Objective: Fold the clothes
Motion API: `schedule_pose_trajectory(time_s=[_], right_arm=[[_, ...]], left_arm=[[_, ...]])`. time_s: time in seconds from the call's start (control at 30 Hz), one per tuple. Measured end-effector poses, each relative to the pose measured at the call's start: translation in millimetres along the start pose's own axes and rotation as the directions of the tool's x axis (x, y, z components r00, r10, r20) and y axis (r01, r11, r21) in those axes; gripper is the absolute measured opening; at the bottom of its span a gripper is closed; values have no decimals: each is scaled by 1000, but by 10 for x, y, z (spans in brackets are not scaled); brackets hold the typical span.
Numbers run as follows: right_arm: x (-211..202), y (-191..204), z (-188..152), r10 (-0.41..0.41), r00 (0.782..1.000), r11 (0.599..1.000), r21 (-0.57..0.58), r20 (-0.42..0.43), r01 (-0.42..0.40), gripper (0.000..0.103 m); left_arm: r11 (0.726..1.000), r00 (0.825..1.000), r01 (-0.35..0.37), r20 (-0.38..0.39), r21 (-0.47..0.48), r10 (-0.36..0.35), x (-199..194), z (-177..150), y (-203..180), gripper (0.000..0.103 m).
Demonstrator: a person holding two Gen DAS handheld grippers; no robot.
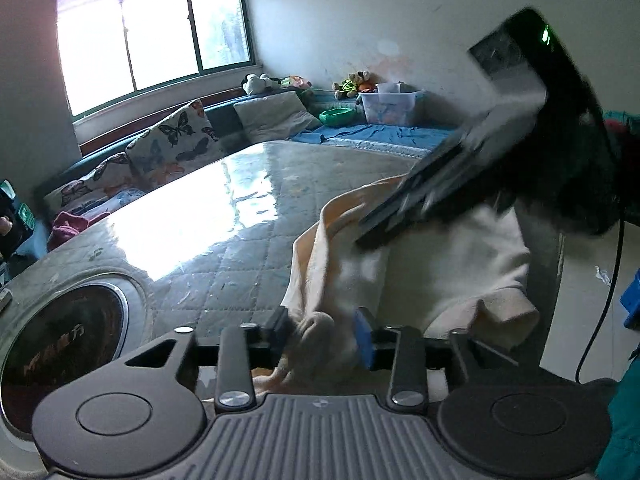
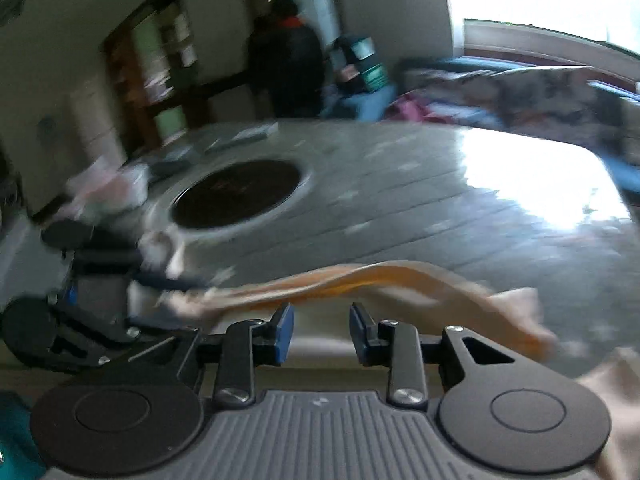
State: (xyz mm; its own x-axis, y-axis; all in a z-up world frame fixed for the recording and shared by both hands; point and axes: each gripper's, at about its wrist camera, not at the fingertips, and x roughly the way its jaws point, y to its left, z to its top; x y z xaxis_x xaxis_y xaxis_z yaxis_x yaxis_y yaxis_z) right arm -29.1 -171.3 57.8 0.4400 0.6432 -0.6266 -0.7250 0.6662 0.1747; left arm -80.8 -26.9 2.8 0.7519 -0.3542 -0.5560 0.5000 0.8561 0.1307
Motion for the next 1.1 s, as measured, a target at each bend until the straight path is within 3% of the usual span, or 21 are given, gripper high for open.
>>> schedule_pose_trajectory(time_s=[0.07,0.4,0.57,0.67,0.77,0.9,1.07,1.1], right_arm=[[146,116,-21,26,1000,999,-25,-15,-26,31],[329,193,-103,95,995,995,-22,-44,-96,31],[339,251,-122,75,996,996,-44,-44,-76,33],[328,257,-143,72,997,996,-42,-41,-74,34],[325,253,-148,71,997,996,-42,-39,-73,34],[337,247,-152,70,997,996,-43,-38,-72,34],[324,236,-157,72,997,997,-37,-32,-73,35],[308,233,-158,70,997,997,-32,-26,-71,36]], left_arm=[[999,1000,1,15,-38,0,-67,26,89,51],[974,996,7,89,-227,14,-386,160,544,58],[913,998,-62,-24,-404,57,-74,256,858,56],[886,992,-93,-116,-454,44,172,253,942,56],[858,981,-130,-190,-497,39,335,200,976,51],[843,970,-162,-238,-513,42,424,105,963,41],[835,959,-191,-280,-515,47,519,20,933,24],[839,959,-190,-278,-509,48,530,19,927,15]])
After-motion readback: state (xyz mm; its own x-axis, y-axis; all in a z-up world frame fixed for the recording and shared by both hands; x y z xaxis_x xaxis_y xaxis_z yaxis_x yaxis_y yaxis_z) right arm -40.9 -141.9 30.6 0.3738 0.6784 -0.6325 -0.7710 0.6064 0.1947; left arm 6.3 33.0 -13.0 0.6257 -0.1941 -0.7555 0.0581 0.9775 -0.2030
